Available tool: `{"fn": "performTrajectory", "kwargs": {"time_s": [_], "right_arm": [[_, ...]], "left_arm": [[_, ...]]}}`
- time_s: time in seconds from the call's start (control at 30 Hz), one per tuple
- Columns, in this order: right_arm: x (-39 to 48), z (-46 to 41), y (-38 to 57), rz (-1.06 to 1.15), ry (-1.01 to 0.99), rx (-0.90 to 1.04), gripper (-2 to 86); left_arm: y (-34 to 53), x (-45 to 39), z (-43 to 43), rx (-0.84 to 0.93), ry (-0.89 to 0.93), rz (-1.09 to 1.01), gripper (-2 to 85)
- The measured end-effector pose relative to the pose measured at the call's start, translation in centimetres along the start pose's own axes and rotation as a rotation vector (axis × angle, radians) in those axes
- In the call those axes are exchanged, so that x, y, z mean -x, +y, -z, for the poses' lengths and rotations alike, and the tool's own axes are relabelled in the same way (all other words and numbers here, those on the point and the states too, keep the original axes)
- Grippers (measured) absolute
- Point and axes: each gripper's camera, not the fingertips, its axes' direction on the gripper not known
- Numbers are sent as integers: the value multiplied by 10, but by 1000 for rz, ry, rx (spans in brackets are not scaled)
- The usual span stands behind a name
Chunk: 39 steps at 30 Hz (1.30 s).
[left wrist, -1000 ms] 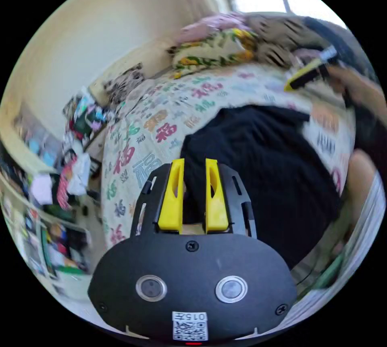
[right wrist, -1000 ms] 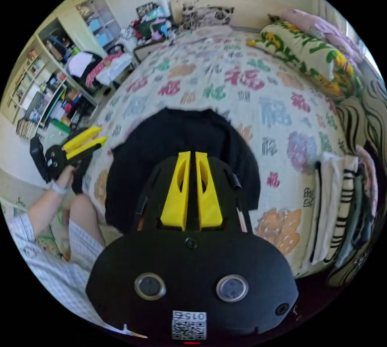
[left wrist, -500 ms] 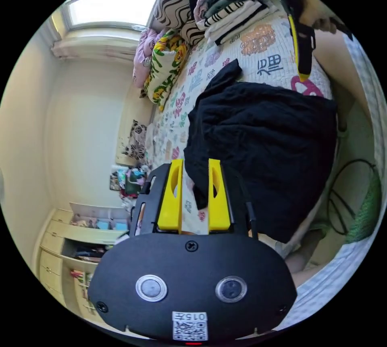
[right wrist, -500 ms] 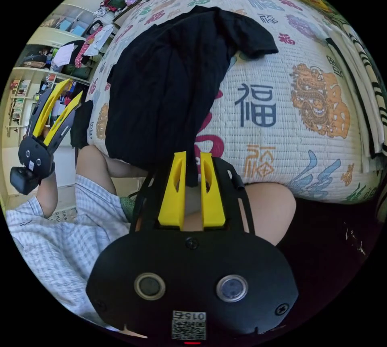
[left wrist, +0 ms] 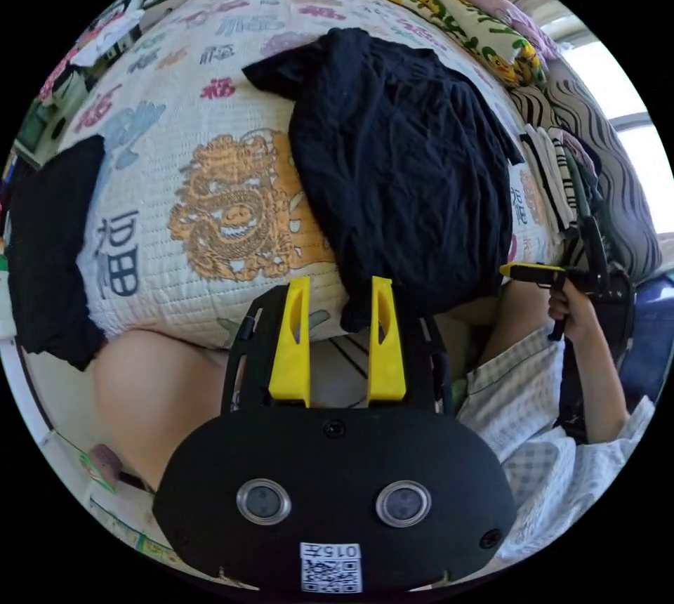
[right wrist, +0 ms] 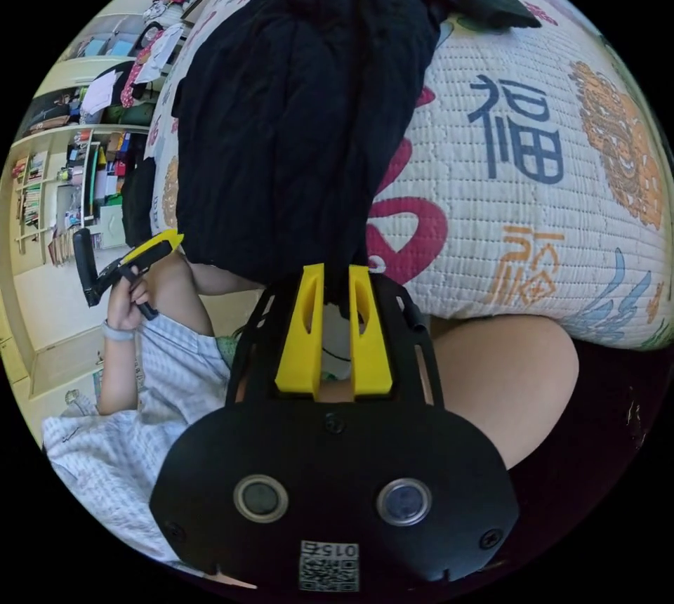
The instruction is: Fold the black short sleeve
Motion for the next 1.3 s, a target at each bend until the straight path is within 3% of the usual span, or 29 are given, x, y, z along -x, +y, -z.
{"fn": "performTrajectory", "kwargs": {"time_s": [0.1, 0.17, 0.37, 0.43, 0.5, 0.67, 0.8, 0.97, 1.13, 1.3], "right_arm": [[-7, 4, 1, -9, -65, -17, 6], [-6, 13, 7, 4, -57, -51, 1], [-14, 48, 49, -27, -90, -185, -4], [-15, 53, 61, -49, 22, -202, -5], [-22, 51, 68, -65, 55, -187, -5], [-20, 43, 61, -105, 14, -184, -5], [-3, 38, 53, -101, 53, -175, -4], [10, 30, 40, -145, 77, -162, 5], [50, 43, 26, -138, 224, -218, 39], [181, 76, -46, 236, 180, -334, 52]], "left_arm": [[-13, 8, -5, 11, -77, -28, 90], [-16, 21, 1, 8, 20, -83, 29], [6, 35, 58, -109, 66, -173, -3], [13, 32, 66, -125, -18, -207, -3], [12, 34, 61, -105, -93, -219, 0], [-3, 55, 8, 119, 7, -204, 27], [1, 67, 3, 168, 24, -198, 68], [-1, 101, 39, -17, -10, -127, 83], [-35, 144, 59, -155, -27, -9, 101], [-68, 169, 46, -239, 7, 66, 104]]}}
